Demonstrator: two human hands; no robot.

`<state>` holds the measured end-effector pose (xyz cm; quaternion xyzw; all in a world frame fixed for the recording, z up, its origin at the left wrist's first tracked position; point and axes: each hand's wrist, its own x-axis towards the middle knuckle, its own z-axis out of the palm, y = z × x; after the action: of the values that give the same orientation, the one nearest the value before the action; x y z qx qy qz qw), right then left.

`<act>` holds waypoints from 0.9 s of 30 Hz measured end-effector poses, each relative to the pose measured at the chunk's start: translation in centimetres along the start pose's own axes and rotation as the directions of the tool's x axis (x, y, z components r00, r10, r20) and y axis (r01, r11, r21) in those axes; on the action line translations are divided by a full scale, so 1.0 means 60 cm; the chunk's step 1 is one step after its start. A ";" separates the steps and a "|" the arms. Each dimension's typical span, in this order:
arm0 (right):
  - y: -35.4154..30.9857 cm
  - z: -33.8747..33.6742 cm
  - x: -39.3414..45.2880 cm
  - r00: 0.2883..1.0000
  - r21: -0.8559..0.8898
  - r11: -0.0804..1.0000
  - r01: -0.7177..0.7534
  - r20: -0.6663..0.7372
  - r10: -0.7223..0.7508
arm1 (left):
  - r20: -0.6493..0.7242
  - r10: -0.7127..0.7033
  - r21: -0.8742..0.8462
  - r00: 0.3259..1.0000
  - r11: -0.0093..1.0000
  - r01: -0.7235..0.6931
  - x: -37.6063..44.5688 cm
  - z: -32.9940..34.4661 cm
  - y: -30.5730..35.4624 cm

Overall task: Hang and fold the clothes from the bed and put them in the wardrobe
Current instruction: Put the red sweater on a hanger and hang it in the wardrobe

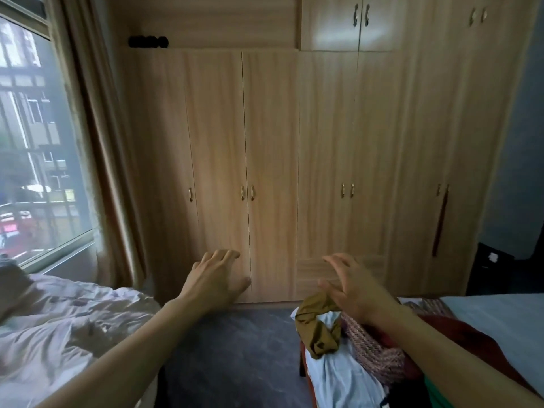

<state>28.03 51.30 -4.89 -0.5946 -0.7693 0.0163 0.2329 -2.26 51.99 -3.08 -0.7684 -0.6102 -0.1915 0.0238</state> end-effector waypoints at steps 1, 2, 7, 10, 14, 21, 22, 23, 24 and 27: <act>0.018 0.008 0.025 1.000 0.005 1.000 -0.010 0.011 0.010 | 0.004 0.004 0.001 1.000 1.000 -0.004 0.029 0.012 0.001; 0.035 0.015 0.049 1.000 0.015 1.000 -0.016 0.017 0.016 | 0.008 0.009 0.000 1.000 1.000 -0.009 0.059 0.023 0.001; 0.104 0.061 0.151 1.000 0.059 0.998 -0.022 0.009 0.021 | 0.042 0.021 0.006 0.999 1.000 -0.021 0.187 0.077 -0.009; 0.135 0.094 0.206 0.999 0.062 0.997 -0.040 0.011 0.039 | 0.066 0.024 -0.008 0.998 1.000 -0.024 0.256 0.113 -0.026; 0.161 0.135 0.280 0.994 0.037 0.994 -0.101 0.050 0.099 | 0.092 0.065 -0.003 0.994 0.998 -0.065 0.346 0.164 -0.066; 0.170 0.173 0.412 0.988 -0.103 0.983 -0.154 -0.010 0.154 | 0.097 0.218 -0.008 0.971 0.976 -0.218 0.502 0.260 -0.144; 0.174 0.180 0.428 0.986 -0.126 0.978 -0.167 -0.016 0.166 | 0.092 0.238 -0.022 0.967 0.971 -0.237 0.523 0.273 -0.155; 0.178 0.187 0.441 0.983 -0.149 0.972 -0.183 -0.017 0.182 | 0.080 0.257 -0.035 0.963 0.966 -0.255 0.544 0.287 -0.164; 0.184 0.194 0.452 0.980 -0.169 0.965 -0.200 -0.013 0.201 | 0.066 0.271 -0.042 0.960 0.962 -0.268 0.565 0.298 -0.171; 0.208 0.216 0.476 0.969 -0.229 0.944 -0.237 0.017 0.247 | 0.057 0.302 -0.070 0.952 0.952 -0.298 0.618 0.333 -0.178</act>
<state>29.20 84.56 -10.55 -0.7065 -0.6925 -0.0292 0.1429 -0.35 94.55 -11.68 -0.8585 -0.4809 -0.1781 0.0087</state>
